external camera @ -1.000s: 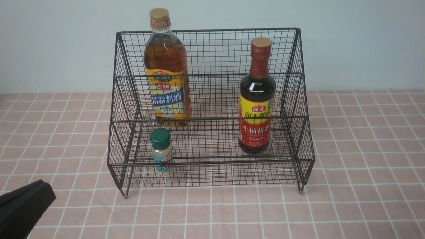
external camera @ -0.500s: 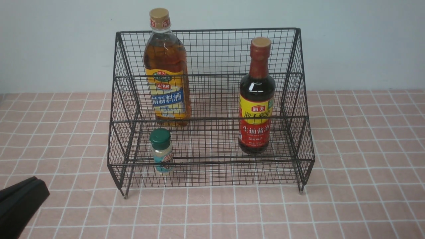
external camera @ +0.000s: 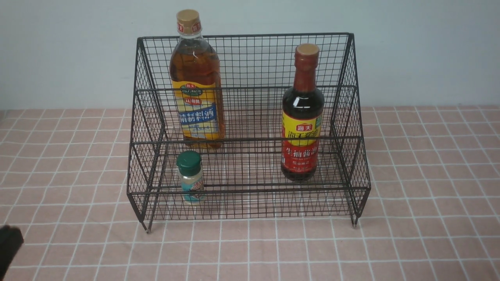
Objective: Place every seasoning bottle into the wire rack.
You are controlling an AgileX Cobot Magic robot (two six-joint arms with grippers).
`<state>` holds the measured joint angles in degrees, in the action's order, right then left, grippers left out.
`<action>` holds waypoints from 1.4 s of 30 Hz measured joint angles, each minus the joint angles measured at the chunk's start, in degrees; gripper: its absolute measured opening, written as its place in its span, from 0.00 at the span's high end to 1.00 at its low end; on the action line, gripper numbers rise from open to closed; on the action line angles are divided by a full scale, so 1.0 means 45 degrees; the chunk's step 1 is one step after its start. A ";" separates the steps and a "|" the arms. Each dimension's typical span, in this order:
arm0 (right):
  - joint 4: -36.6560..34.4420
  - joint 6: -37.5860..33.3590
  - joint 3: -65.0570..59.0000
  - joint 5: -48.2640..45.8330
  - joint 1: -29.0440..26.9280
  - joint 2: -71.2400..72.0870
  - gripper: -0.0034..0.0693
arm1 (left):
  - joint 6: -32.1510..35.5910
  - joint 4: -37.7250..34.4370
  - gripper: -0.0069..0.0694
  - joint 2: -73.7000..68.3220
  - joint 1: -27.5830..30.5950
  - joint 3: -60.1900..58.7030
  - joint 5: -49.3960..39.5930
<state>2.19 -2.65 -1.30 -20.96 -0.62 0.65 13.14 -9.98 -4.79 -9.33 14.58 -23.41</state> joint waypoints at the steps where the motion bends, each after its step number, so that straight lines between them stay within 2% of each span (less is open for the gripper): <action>1: 0.0000 0.0000 0.0000 0.0000 0.0000 0.0000 0.97 | -0.0275 0.0332 0.92 0.0153 0.0000 -0.0270 0.0000; 3: 0.0000 0.0000 0.0000 0.0000 0.0000 0.0000 0.97 | -0.1243 0.1067 0.92 0.0897 0.0000 -0.1744 0.0219; 9: 0.0000 0.0000 0.0000 0.0000 0.0000 0.0000 0.97 | -0.1432 0.1818 0.92 0.1209 0.0000 -0.3531 0.0614; 14: 0.0000 0.0000 0.0000 0.0000 0.0000 0.0000 0.97 | -0.1432 0.2100 0.92 0.1209 0.0094 -0.3586 0.0510; 20: 0.0000 0.0000 0.0000 0.0000 0.0000 0.0000 0.97 | -0.1484 0.2219 0.92 0.1209 0.1473 -0.3586 0.0470; 42: 0.0000 0.0000 0.0000 0.0000 0.0000 0.0000 0.97 | -0.1534 0.2219 0.92 0.1209 0.1424 -0.3586 0.0467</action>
<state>2.19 -2.65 -1.30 -20.96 -0.62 0.65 6.23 0.00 0.65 -2.92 -1.56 -21.31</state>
